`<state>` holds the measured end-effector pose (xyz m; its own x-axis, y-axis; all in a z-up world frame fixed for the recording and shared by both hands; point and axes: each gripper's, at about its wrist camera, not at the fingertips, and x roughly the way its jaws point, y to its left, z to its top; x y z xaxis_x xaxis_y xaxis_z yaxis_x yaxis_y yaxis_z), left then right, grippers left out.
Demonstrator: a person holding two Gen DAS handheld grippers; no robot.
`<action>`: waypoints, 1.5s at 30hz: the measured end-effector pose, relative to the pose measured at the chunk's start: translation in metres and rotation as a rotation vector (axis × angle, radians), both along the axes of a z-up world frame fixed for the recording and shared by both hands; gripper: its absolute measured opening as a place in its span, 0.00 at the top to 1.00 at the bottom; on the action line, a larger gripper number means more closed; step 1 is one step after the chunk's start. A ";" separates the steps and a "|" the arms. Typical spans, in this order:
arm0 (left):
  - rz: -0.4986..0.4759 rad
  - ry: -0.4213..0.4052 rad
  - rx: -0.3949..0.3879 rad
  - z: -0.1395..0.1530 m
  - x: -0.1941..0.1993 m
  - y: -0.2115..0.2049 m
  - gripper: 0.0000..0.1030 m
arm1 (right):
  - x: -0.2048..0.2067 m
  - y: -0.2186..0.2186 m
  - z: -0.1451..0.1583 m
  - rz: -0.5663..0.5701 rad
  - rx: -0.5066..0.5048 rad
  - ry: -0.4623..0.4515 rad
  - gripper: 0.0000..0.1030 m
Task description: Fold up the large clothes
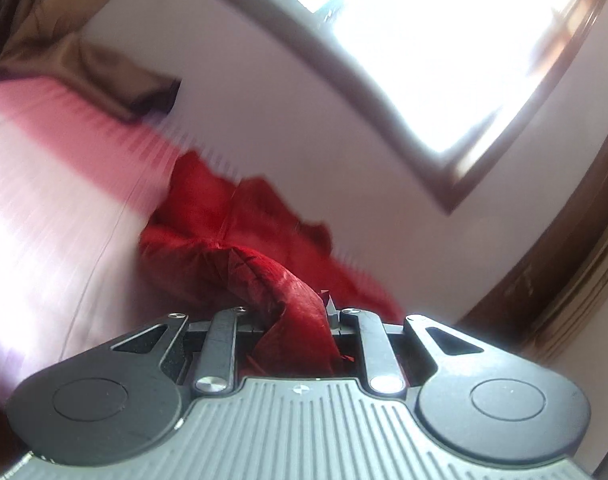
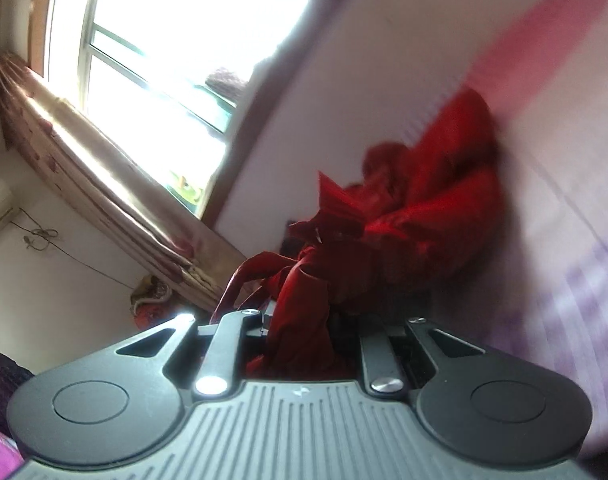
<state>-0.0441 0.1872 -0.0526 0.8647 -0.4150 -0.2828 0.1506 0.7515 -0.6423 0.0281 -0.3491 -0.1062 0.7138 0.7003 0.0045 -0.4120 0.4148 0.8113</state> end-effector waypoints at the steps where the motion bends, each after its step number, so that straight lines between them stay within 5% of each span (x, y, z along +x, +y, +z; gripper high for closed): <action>1: 0.008 -0.015 -0.002 0.005 0.006 -0.002 0.80 | 0.005 -0.001 0.005 -0.005 -0.004 -0.011 0.83; 15: 0.111 -0.101 0.041 0.038 0.093 -0.023 0.80 | 0.090 -0.002 0.055 -0.053 -0.043 -0.005 0.83; 30: 0.164 -0.052 0.051 0.029 0.159 -0.023 0.77 | 0.158 0.011 0.050 -0.130 -0.023 0.099 0.83; 45: 0.184 -0.049 0.086 0.021 0.190 -0.030 0.60 | 0.207 0.018 0.032 -0.199 0.098 0.234 0.76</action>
